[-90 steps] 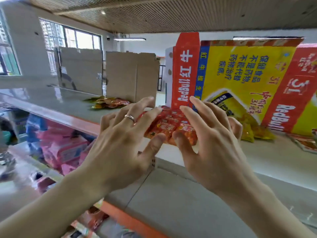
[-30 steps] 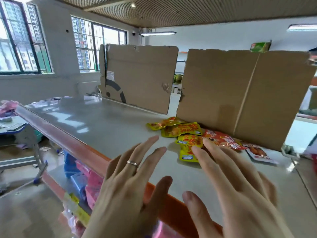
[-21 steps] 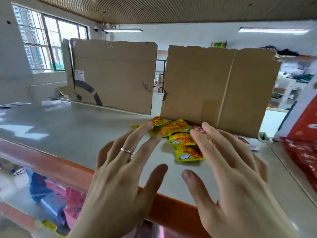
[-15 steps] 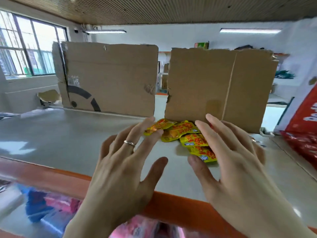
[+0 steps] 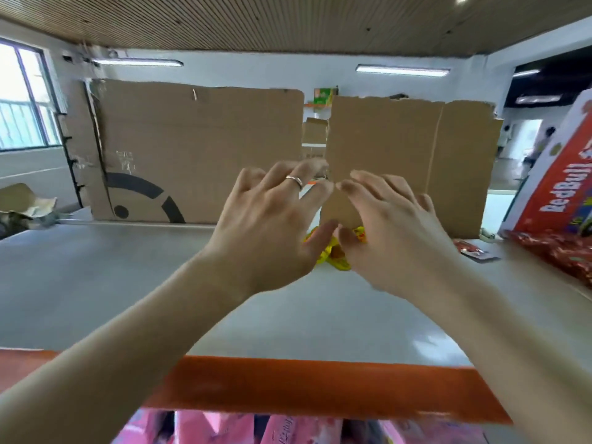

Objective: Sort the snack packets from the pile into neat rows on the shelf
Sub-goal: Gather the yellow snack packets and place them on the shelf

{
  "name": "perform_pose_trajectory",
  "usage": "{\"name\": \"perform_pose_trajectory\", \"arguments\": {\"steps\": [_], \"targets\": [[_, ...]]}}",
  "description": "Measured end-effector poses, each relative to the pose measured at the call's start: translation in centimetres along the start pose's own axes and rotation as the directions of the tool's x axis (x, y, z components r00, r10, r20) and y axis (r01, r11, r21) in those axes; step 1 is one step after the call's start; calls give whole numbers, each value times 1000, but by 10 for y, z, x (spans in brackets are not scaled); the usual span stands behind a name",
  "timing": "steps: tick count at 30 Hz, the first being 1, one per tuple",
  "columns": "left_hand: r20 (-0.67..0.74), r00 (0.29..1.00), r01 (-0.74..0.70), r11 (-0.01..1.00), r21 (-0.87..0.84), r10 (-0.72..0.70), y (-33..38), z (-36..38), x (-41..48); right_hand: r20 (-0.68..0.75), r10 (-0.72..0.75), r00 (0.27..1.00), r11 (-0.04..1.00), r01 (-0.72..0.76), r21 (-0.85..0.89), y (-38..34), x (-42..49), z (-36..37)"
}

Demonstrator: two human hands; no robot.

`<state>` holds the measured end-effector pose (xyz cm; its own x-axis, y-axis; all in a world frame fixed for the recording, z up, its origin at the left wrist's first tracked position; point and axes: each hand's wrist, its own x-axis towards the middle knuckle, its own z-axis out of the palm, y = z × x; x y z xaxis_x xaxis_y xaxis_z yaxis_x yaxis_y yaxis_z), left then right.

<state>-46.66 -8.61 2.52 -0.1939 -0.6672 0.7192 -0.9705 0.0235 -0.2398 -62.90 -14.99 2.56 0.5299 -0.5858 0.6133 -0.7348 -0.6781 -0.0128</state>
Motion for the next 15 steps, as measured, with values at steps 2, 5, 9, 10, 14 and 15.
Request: {"name": "perform_pose_trajectory", "arguments": {"steps": [2, 5, 9, 10, 14, 15], "targets": [[54, 998, -17, 999, 29, 15, -12, 12, 11, 22, 45, 999, 999, -44, -30, -4, 19, 3], [209, 978, 10, 997, 71, -25, -24, 33, 19, 184, 207, 961, 975, -218, 40, -5, 45, 14], [305, 935, 198, 980, -30, -180, -34, 61, 16, 379, 315, 870, 940, -340, 0, -2, 59, 45], [322, 926, 229, 972, -60, -198, -35, 67, 12, 404, 338, 850, 932, -362, -18, -2, 58, 52], [403, 896, 248, 964, -97, -190, -33, 88, 3, 404, 366, 838, 928, -359, -95, -4, 50, 68], [426, 884, 262, 958, -117, -189, -32, 91, 5, 401, 364, 841, 929, -357, -95, -4, 50, 70]]}}
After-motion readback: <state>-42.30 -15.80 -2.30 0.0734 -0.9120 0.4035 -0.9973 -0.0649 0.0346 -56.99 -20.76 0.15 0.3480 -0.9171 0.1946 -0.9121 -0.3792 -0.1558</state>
